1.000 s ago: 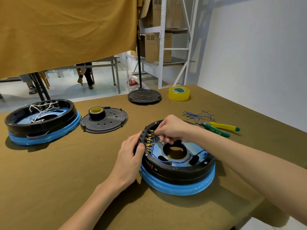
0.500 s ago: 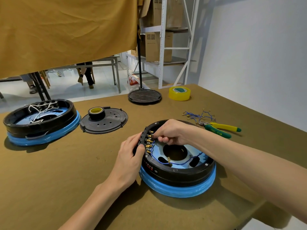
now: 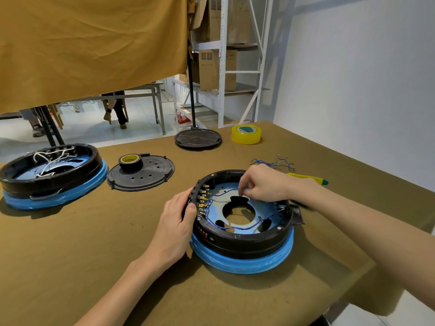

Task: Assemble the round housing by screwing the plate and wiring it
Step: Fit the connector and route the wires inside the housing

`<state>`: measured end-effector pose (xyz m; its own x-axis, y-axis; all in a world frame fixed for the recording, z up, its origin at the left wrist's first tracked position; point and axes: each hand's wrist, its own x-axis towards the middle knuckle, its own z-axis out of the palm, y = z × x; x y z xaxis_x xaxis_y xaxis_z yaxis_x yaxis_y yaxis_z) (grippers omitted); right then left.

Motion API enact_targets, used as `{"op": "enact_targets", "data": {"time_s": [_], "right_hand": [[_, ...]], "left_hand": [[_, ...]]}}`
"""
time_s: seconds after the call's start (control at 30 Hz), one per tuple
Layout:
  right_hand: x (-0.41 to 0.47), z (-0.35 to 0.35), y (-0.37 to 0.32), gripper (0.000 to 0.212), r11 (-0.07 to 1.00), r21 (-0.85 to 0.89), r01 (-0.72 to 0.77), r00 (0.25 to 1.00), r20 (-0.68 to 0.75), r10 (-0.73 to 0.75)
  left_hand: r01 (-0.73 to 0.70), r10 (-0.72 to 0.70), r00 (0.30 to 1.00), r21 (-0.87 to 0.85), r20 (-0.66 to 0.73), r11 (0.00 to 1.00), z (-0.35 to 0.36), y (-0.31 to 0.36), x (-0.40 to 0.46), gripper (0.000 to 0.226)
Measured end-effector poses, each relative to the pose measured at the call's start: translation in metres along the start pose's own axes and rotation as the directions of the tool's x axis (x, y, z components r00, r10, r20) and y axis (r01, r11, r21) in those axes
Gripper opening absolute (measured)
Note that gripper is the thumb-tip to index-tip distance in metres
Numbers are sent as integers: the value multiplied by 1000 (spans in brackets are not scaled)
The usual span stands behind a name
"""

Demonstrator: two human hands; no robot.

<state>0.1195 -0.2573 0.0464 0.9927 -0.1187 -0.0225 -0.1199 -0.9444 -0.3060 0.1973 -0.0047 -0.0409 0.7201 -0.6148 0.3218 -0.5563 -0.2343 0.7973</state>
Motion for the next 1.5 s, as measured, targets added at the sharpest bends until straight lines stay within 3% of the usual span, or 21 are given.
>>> {"op": "enact_targets", "data": {"time_s": [0.23,0.3,0.37,0.43,0.53,0.67,0.73,0.8,0.93,1.03,1.17,1.27,1.37,1.5], "right_hand": [[-13,-14,-4,12,924,371,93,994,-86,-65],[-17,-13,-6,17,935,347,74,994,-101,-42],[-21,-8,-7,27,983,170,64,965,-263,-17],[-26,-3,-12,22,987,122,100,935,-352,-51],[-35,-3,-16,10,966,201,160,983,-125,-136],[-46,-16,-5,19,989,114,98,994,-54,-93],[-50,-20,-2,15,996,73,51,986,155,-62],[-50,-19,-2,15,998,-16,67,960,274,-60],[-47,-18,-2,12,997,-3,78,969,234,-75],[-48,-22,-1,12,978,177,110,987,100,-129],[-53,-37,2,15,857,498,130,989,2,-151],[-62,-41,3,30,668,741,74,992,14,-125],[-68,-33,1,42,484,875,30,997,7,-75],[-75,-23,-1,25,354,933,59,998,-47,-44]], "left_hand": [[-11,11,1000,9,-4,1000,0,0,0,78],[-10,10,1000,12,-5,1000,0,-1,0,78],[-10,10,1000,14,-1,1000,0,-2,0,78],[-18,18,1000,19,-2,1000,-1,-2,0,72],[-17,17,1000,22,-9,1000,0,-2,0,72],[-8,9,1000,14,-16,1000,0,-1,-1,79],[-7,7,1000,14,-24,1000,1,0,-1,79],[-3,3,1000,16,-27,1000,2,1,-2,78],[7,-6,1000,27,-22,1000,1,1,-4,77],[7,-6,1000,23,-23,1000,0,4,-5,69],[-61,77,983,102,-167,993,-3,17,-5,53],[-241,262,921,109,-288,964,-8,43,-1,31],[-308,303,938,-7,-169,951,-5,72,6,21],[-249,257,957,-75,134,966,19,95,17,28]]}}
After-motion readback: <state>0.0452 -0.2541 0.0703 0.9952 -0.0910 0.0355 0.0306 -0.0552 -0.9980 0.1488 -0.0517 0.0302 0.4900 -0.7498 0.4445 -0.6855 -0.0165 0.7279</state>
